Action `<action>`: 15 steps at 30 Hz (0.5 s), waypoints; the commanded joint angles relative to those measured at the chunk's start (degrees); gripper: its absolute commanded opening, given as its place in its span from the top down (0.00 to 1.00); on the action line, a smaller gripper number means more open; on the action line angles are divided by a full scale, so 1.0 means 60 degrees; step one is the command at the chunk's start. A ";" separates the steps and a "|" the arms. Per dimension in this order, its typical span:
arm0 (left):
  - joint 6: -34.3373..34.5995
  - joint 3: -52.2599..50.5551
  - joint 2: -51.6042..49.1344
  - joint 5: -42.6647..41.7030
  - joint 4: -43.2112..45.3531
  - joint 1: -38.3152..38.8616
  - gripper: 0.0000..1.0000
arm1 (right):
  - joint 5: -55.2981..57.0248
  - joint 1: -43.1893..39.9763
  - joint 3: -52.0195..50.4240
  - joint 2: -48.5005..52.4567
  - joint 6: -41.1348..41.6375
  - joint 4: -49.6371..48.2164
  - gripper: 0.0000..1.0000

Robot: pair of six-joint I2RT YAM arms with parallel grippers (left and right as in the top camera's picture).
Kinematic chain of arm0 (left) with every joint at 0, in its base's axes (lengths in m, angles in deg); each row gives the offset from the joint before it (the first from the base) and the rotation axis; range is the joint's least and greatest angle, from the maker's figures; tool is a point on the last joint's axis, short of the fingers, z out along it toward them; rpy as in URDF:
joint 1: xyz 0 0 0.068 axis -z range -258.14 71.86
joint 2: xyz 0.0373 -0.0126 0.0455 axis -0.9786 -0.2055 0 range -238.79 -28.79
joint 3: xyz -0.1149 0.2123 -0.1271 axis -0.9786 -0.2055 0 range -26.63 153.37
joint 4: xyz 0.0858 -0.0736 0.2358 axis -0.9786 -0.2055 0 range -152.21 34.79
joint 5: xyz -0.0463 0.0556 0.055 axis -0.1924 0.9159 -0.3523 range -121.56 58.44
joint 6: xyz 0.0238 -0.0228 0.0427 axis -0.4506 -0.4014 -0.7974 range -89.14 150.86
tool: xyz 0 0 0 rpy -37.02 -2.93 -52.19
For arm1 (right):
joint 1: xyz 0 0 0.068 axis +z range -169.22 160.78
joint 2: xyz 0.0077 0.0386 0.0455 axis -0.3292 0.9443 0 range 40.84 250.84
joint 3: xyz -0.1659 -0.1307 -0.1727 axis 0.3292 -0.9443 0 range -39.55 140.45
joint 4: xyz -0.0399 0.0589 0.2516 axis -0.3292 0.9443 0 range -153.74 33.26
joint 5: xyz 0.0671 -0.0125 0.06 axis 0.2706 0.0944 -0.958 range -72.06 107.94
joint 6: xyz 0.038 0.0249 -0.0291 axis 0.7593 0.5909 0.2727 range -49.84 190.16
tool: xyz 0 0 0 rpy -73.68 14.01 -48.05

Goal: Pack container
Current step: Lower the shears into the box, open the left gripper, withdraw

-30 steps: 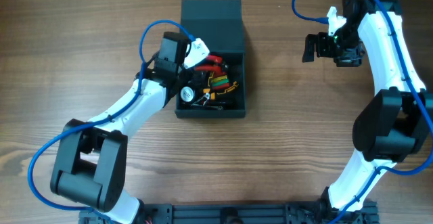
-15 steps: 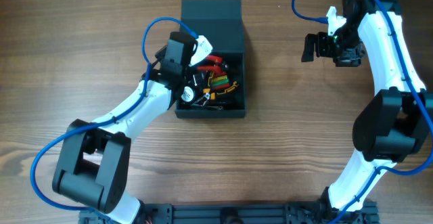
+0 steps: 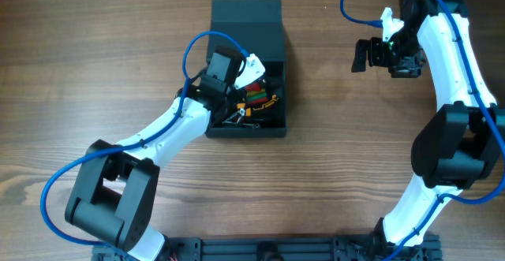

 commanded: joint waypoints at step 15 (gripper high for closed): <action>0.4044 0.0186 0.1665 -0.2404 -0.2743 0.0066 0.53 | -0.0222 0.0000 -0.0022 0.0095 0.0146 -0.0186 0.00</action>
